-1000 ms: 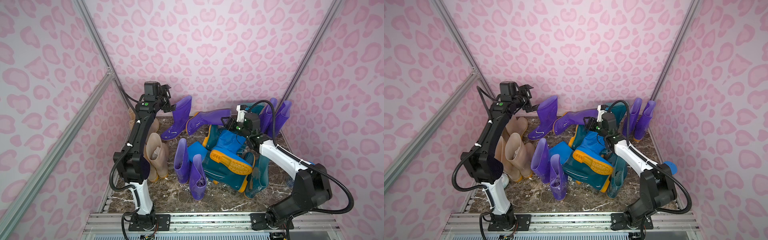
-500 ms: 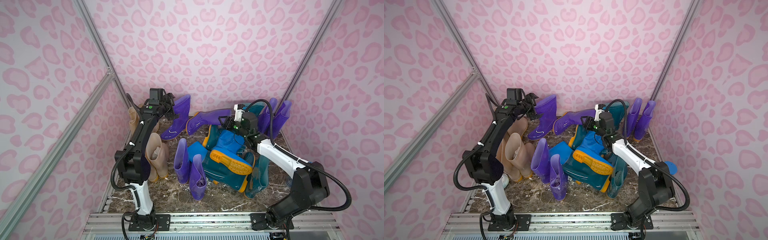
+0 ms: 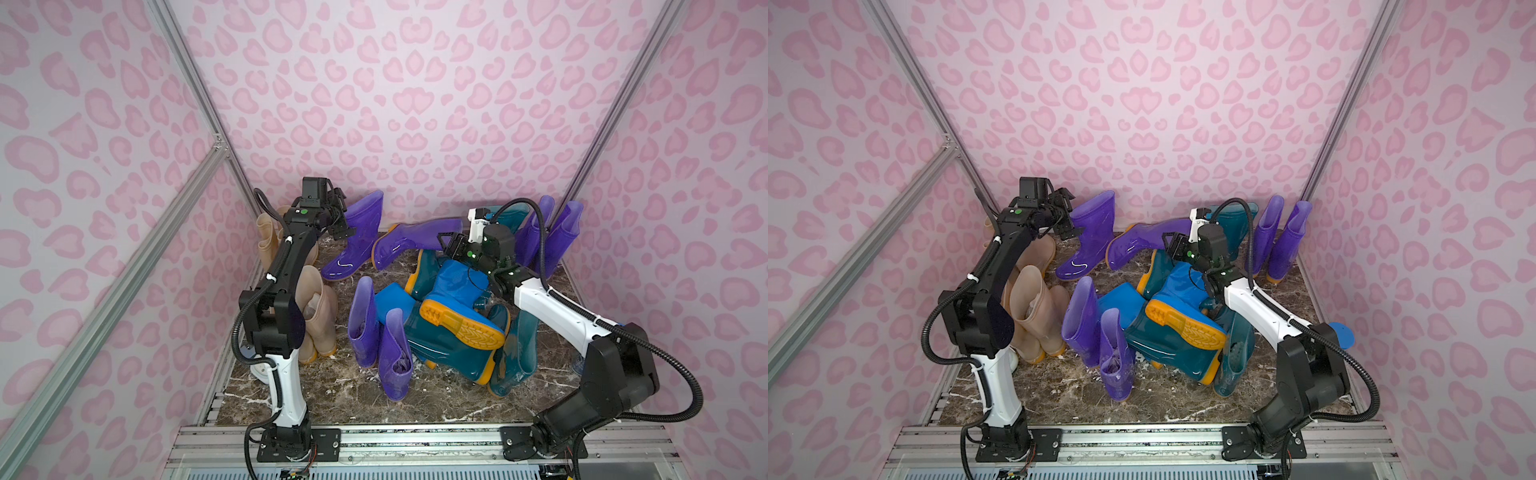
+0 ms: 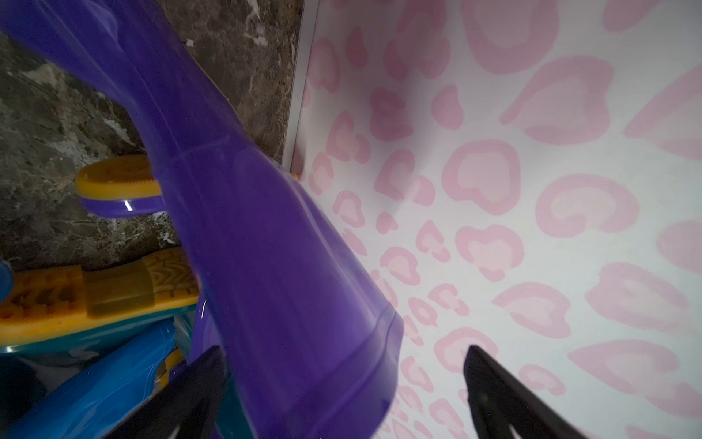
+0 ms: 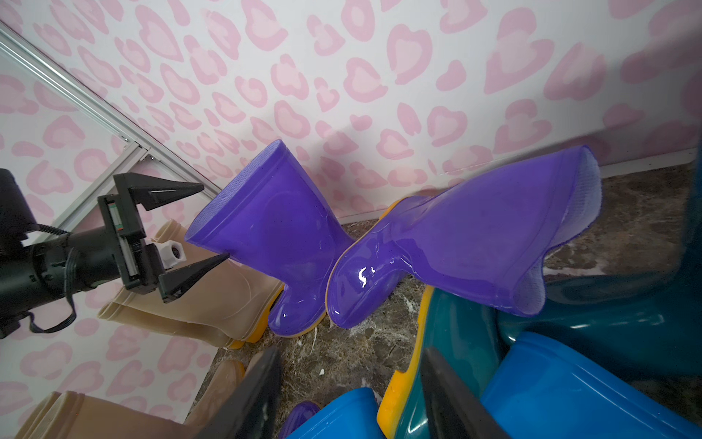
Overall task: Match and arrange rain boots in pairs
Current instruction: Pick up the rain boot at the center of the board.
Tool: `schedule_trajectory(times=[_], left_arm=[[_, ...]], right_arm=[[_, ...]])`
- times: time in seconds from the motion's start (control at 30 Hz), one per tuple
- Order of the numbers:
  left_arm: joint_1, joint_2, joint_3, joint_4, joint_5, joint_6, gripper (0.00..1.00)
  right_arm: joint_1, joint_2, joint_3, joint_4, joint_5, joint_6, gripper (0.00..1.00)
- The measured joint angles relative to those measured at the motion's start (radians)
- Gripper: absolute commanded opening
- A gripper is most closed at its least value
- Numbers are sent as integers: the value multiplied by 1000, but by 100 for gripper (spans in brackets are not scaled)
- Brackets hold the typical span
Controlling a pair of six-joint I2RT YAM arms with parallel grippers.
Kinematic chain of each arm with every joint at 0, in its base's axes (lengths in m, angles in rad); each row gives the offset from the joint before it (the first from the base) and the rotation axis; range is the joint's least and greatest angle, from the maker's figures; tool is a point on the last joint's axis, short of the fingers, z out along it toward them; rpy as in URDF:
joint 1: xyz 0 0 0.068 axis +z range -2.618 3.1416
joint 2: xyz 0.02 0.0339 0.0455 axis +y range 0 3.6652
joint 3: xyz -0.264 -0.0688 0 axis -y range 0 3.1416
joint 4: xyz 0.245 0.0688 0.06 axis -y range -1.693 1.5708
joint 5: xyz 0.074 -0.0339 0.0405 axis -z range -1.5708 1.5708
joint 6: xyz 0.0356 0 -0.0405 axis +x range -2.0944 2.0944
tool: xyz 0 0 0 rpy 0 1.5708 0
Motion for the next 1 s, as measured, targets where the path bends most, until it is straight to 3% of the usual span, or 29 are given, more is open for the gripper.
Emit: schedule_trajectory(times=[0.07,0.2,0.33,0.4,0.43,0.7,1.0], left_arm=[[5,30,18,2,2,1,100],[5,103,81,12,29,32,81],[8,165,140,50,89,64,40],[17,193,184,73,127,90,9],[20,204,207,74,143,101,3],[71,373,492,50,349,218,3],[68,385,524,141,537,254,3]], right_arm=[[-5,8,9,-8,5,-7,61],[-32,47,53,-43,7,-37,61],[-65,100,148,-122,23,-100,61],[-75,122,194,-156,34,-136,61],[-75,126,203,-167,32,-148,61],[-69,146,246,-222,-14,-217,59],[-3,205,362,-259,-72,-326,65]])
